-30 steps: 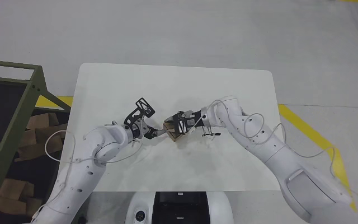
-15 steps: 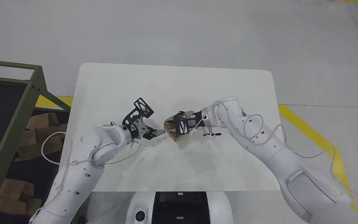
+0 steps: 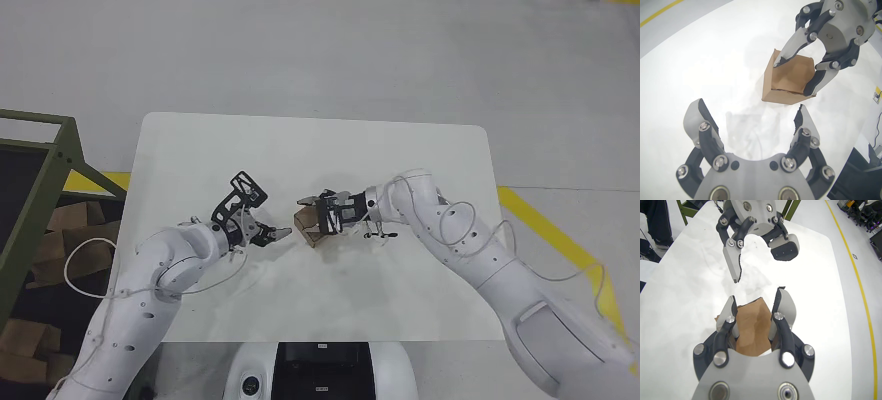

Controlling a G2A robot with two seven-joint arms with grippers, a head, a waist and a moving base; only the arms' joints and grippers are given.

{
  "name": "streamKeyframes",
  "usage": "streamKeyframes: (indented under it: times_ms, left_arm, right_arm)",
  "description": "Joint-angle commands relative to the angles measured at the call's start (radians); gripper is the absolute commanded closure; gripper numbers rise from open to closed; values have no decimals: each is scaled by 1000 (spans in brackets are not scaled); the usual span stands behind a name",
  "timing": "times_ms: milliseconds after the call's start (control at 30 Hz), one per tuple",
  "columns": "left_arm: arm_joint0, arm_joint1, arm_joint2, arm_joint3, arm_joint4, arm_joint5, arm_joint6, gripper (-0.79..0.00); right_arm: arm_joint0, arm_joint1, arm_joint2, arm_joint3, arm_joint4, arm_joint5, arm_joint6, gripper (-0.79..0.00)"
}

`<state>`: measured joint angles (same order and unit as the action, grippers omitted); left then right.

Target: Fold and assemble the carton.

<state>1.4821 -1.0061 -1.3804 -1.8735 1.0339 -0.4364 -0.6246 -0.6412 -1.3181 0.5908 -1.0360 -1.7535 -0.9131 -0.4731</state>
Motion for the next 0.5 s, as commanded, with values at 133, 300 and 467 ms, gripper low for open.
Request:
streamKeyframes:
  times_ms: [133, 300, 467]
  left_arm:
    - [11, 2, -24, 4, -48, -9, 30, -785]
    - [23, 5, -66, 5, -104, -30, 62, -785]
    - [34, 9, -98, 0, -117, -37, 68, -785]
  right_arm:
    - [-35, 31, 40, -50, -21, -10, -27, -354]
    - [-54, 40, 32, -75, -54, -28, -18, -323]
    - [-48, 29, 11, -45, -58, -15, 12, -277]
